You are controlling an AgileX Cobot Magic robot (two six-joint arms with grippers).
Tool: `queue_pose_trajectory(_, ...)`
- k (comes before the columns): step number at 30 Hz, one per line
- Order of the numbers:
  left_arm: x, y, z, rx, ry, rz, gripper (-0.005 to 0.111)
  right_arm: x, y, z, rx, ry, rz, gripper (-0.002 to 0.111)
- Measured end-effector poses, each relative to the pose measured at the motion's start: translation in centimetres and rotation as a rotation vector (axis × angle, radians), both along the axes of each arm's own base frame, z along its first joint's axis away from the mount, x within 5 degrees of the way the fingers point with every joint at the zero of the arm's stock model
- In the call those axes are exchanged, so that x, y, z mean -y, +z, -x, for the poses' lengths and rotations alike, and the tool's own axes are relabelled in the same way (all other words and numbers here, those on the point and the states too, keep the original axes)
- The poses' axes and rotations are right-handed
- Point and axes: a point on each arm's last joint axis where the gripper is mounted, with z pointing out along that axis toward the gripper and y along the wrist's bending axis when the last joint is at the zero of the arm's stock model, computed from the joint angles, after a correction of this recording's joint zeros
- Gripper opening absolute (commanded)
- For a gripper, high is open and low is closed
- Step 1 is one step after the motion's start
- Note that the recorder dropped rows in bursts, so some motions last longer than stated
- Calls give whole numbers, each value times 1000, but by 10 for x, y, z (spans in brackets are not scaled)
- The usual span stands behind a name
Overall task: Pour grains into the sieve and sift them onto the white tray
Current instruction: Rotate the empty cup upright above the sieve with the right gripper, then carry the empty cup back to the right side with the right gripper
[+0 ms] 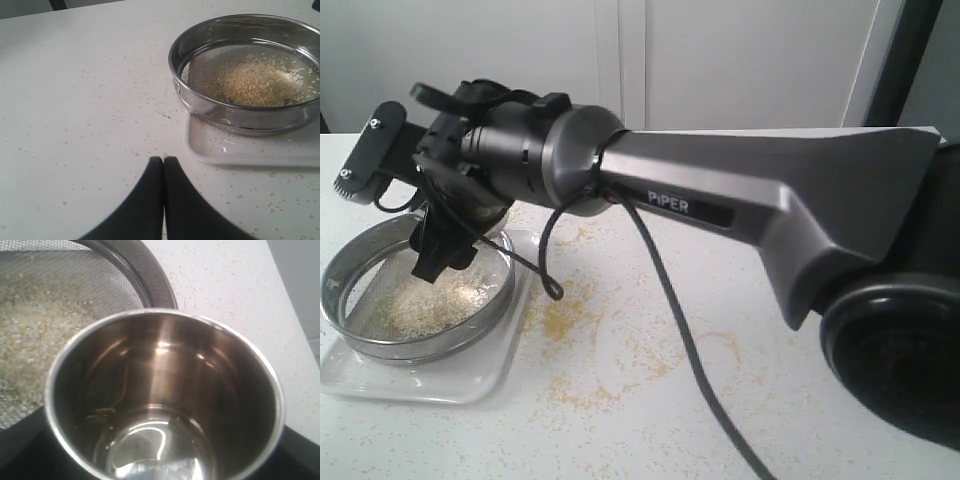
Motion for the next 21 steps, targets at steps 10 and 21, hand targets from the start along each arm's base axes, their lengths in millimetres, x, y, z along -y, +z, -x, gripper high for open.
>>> queue_pose_trajectory(10, 0, 0, 0, 0, 0, 0, 0, 18, 13, -17, -205, -54, -213, 0)
queue_pose_trajectory(21, 0, 0, 0, 0, 0, 0, 0, 51, 12, -25, -288, -117, -443, 0)
